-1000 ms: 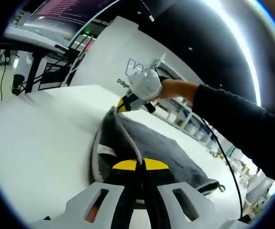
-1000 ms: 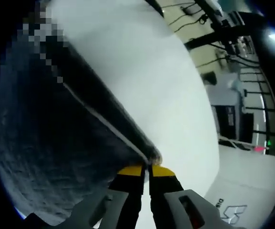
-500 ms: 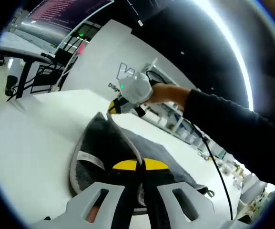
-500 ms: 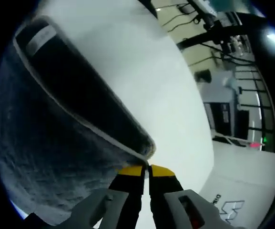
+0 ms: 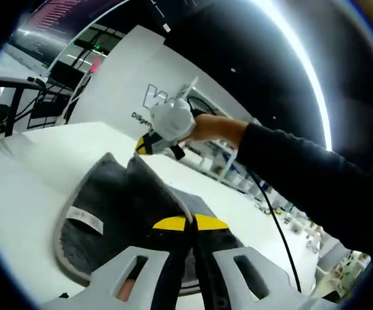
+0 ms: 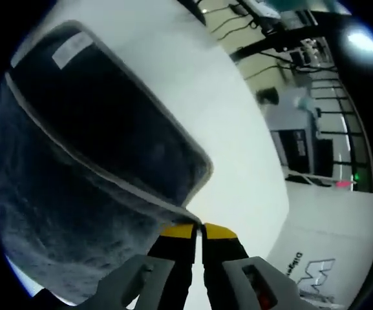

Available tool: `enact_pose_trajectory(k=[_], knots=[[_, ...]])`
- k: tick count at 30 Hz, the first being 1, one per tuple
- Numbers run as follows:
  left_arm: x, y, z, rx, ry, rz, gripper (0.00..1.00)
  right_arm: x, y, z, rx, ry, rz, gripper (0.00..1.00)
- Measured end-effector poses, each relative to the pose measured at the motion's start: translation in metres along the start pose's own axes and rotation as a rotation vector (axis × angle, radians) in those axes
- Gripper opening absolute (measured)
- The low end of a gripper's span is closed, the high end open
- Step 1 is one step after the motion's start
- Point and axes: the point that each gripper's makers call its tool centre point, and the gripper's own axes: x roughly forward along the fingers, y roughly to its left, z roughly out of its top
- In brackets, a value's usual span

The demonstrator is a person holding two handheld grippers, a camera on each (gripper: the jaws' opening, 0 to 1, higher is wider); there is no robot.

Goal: Open the folded towel by lifting each exposed corner and separating the folded layers until the towel lies flat within the target outline without major curled edges

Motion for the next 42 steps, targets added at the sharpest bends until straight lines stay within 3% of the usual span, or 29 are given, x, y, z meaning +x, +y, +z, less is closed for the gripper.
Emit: enact_pose_trajectory(k=[7,25,33,42], knots=[[0.015,-0.032,-0.004,0.016,0.015,-0.061,0.01,-0.016,0.008,-0.023,0.023,0.018,-0.007,0.0],[0.043,-0.086,-0.022,0.042,0.038,-0.17,0.01,-0.053,0.021,-0.091,0.098,0.087,-0.042,0.0],[0.054,-0.118,-0.034,0.07,0.065,-0.218,0.01,-0.074,0.035,-0.122,0.133,0.115,-0.053,0.0],[0.065,-0.143,-0.048,0.104,0.098,-0.25,0.01,-0.09,0.054,-0.147,0.157,0.14,-0.069,0.0]])
